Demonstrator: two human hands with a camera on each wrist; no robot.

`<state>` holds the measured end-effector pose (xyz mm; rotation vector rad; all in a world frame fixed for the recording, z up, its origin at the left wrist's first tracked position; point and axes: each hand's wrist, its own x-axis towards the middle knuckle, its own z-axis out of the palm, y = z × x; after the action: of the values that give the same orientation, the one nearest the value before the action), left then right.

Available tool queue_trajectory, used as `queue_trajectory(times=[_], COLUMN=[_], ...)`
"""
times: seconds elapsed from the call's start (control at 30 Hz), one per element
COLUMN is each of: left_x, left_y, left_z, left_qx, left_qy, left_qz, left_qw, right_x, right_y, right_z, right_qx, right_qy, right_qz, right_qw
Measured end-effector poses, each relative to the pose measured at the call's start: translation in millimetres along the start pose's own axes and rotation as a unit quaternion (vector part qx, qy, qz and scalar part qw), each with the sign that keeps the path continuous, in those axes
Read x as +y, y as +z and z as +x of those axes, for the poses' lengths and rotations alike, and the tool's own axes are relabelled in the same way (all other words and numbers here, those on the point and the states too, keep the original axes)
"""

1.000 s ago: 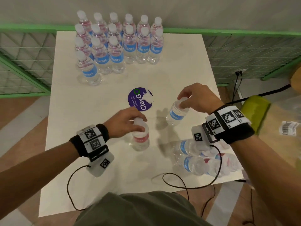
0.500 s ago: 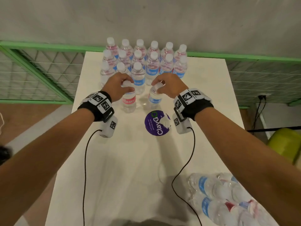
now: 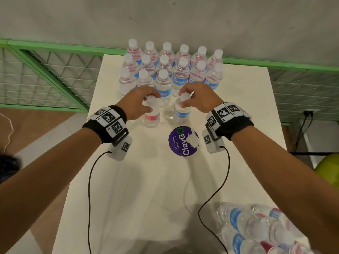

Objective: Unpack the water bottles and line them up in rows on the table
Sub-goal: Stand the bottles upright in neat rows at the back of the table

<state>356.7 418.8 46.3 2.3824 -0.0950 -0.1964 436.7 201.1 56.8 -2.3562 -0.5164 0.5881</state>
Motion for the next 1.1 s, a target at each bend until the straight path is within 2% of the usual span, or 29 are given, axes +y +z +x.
queue_trajectory(times=[0.17, 0.37, 0.53, 0.63, 0.8, 0.9, 1.1], left_x=[-5.6, -6.0, -7.8, -6.4, -4.5, -5.6, -9.6], left_y=[2.0, 0.0, -3.6, -1.7, -4.3, -5.5, -4.2], left_z=[0.6, 4.2, 4.0, 6.2, 13.2, 15.3, 17.4], left_qx=[0.016, 0.012, -0.001, -0.009, 0.0, 0.0, 0.009], left_qy=[-0.013, -0.008, -0.004, -0.024, -0.019, -0.014, -0.002], left_qz=[0.029, 0.045, 0.06, 0.09, 0.117, 0.119, 0.111], left_qw=[0.999, 0.999, 0.998, 0.996, 0.993, 0.993, 0.994], right_x=[10.6, 20.0, 29.8, 33.2, 33.7, 38.5, 38.7], right_y=[7.4, 19.2, 30.4, 34.7, 36.0, 37.9, 46.1], right_z=[-4.0, -3.3, 0.1, 4.9, 15.0, 17.8, 29.6], right_qx=[-0.022, 0.023, 0.026, 0.052, 0.088, 0.085, 0.144], right_qy=[0.052, 0.049, 0.078, 0.08, 0.085, 0.076, 0.087], right_qz=[0.019, 0.083, 0.092, 0.106, 0.153, 0.15, 0.17], right_qw=[0.998, 0.995, 0.992, 0.99, 0.981, 0.982, 0.971])
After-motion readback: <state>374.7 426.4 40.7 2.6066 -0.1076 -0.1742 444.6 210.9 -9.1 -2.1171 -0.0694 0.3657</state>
